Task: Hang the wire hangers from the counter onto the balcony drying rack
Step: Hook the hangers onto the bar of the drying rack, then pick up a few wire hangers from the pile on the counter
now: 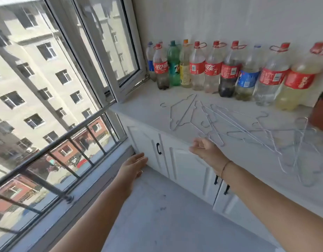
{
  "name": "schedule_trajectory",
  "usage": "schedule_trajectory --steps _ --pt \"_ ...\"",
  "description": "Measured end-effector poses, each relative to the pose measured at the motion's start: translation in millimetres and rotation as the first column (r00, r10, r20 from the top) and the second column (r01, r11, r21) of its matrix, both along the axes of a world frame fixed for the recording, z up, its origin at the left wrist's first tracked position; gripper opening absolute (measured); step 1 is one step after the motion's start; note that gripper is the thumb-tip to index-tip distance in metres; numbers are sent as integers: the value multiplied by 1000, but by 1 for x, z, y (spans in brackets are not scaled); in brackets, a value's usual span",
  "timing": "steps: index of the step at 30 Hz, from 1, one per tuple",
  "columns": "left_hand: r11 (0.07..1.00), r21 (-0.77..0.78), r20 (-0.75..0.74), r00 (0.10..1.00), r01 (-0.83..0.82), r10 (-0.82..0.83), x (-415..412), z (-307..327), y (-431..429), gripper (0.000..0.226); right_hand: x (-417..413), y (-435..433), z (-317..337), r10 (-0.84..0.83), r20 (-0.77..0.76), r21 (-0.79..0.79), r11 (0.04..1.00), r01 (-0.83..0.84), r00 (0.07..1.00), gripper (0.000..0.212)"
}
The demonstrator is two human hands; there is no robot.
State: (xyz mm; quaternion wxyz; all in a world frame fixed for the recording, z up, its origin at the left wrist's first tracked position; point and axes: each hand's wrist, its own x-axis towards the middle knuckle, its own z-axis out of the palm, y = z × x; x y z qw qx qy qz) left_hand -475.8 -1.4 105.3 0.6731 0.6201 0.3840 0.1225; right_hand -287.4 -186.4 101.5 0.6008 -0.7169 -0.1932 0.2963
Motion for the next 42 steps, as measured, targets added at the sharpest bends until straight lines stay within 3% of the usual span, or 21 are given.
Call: schedule_trajectory --steps 9,20,26,33,38,42 --pt "993 -78 -23 996 87 -89 110 -25 -17 38 83 -37 -25 -138 -61 -64 989 134 988 36" --pt "986 -134 -56 993 97 -106 246 -57 77 31 167 39 -60 -242 -190 -86 970 230 951 5" --pt "977 -190 -114 987 94 -117 319 -72 148 27 224 116 -79 -325 -239 -147 944 297 915 25" --pt "952 -285 -197 964 115 -176 386 -100 212 35 263 177 -102 -379 -254 -196 921 337 890 11" --pt "931 -358 -226 961 70 -160 417 -115 228 6 276 200 -119 -350 -314 -193 934 302 882 20" --pt "910 -412 -215 967 33 -133 431 -119 234 11 279 217 -124 -289 -399 -165 956 242 870 19"
